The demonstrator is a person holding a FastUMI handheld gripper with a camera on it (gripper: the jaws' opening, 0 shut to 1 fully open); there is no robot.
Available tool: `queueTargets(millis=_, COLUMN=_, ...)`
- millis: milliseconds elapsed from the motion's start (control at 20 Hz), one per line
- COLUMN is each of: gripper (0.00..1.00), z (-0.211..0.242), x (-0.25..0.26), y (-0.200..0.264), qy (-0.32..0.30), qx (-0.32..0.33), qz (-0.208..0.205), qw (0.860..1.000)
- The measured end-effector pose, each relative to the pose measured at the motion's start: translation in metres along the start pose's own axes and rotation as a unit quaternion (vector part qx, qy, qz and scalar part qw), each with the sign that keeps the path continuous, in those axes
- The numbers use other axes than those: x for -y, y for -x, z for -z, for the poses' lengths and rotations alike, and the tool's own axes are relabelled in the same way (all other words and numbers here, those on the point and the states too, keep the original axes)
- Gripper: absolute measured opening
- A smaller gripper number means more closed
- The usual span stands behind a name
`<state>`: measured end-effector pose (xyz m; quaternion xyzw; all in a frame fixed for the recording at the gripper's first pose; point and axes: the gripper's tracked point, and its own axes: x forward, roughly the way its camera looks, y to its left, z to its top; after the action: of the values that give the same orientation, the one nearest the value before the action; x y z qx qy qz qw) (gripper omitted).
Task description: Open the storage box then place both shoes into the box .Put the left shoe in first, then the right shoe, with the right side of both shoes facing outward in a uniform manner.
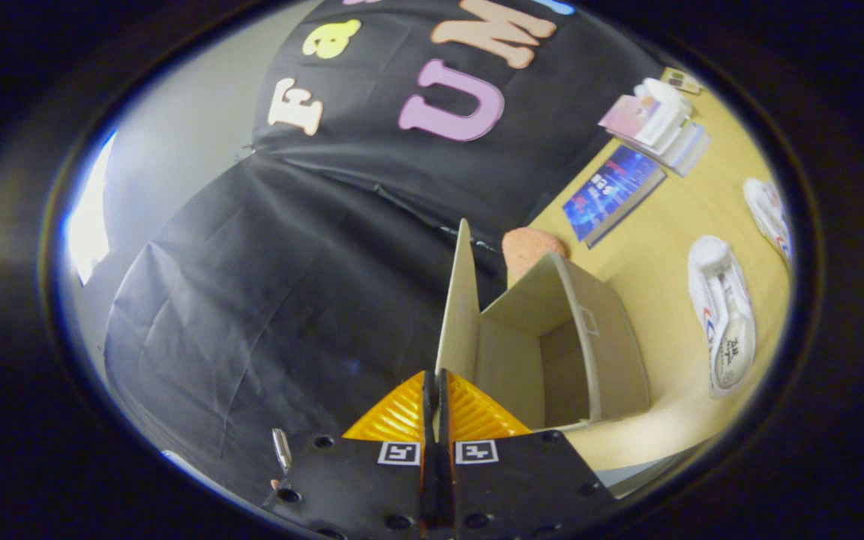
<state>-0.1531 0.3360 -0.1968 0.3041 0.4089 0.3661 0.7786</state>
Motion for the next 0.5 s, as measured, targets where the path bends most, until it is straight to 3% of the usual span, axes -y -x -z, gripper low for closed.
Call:
queueTargets(millis=200, gripper=0.03, z=0.020, x=-0.035, y=-0.020, qy=0.071, qx=-0.025, qz=-0.016, qw=0.997)
queueTargets(millis=500, gripper=0.03, z=0.040, x=-0.073, y=-0.052, qy=0.114, qx=-0.041, qz=-0.043, qw=0.992)
